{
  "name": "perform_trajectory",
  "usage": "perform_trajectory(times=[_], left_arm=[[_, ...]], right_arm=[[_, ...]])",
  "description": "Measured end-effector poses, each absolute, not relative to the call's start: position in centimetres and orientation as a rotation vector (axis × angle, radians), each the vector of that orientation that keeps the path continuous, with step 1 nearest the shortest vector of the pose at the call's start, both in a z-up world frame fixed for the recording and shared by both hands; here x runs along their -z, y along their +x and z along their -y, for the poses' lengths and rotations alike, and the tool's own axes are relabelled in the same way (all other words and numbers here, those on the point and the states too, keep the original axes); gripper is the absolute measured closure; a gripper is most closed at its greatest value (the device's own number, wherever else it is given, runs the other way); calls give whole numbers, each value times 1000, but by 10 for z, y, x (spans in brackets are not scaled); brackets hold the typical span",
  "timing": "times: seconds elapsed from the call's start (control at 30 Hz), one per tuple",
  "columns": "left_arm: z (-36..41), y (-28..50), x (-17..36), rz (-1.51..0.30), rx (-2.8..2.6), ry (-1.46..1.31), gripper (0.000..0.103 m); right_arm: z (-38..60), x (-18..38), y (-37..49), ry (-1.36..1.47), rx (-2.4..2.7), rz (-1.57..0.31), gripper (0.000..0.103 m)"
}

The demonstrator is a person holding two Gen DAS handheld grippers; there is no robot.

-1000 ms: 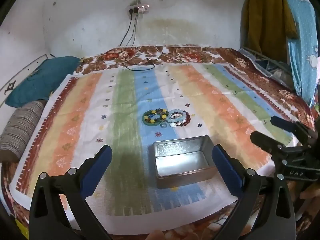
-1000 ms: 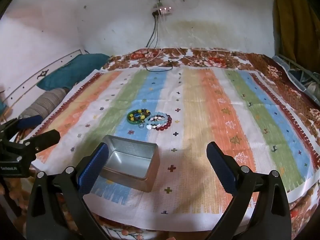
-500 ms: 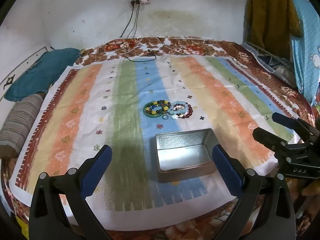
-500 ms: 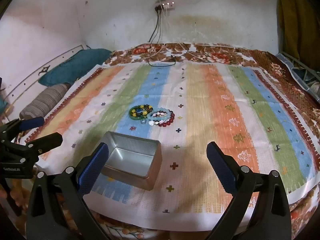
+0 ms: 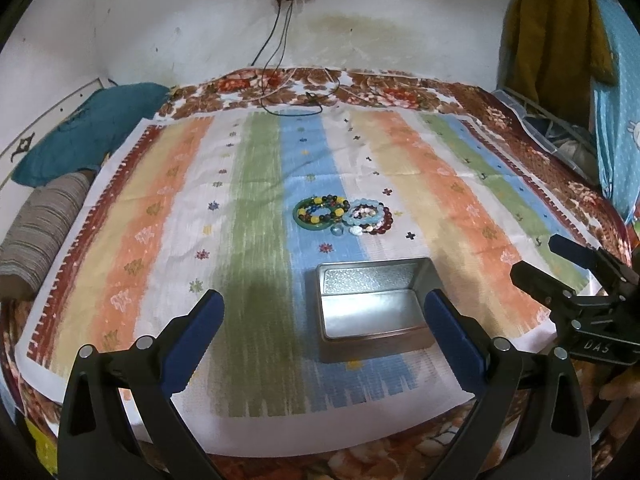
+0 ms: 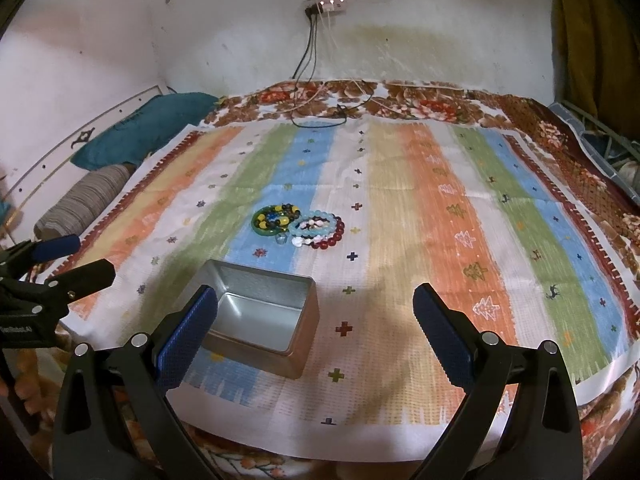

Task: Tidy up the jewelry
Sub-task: 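Move both tools toward the pile of bead bracelets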

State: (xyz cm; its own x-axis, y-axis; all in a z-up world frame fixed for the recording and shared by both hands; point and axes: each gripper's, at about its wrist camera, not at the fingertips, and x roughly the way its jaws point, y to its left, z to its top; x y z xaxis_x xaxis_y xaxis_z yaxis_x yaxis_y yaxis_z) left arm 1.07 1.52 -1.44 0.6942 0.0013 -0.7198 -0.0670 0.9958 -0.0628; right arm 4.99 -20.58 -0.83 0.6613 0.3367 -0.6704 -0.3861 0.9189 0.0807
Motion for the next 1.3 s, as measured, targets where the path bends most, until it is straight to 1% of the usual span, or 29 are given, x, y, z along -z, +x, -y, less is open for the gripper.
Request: perform_trajectory(times=[0.87,1.3], left_arm=[[-21,15,11,-801,-58,-107,6],[-18,40,8,-823,-64,-62,6]], right_arm=[[204,12,55,-89,-410,-754,4],[194,3,75,-102,-416,-779,4]])
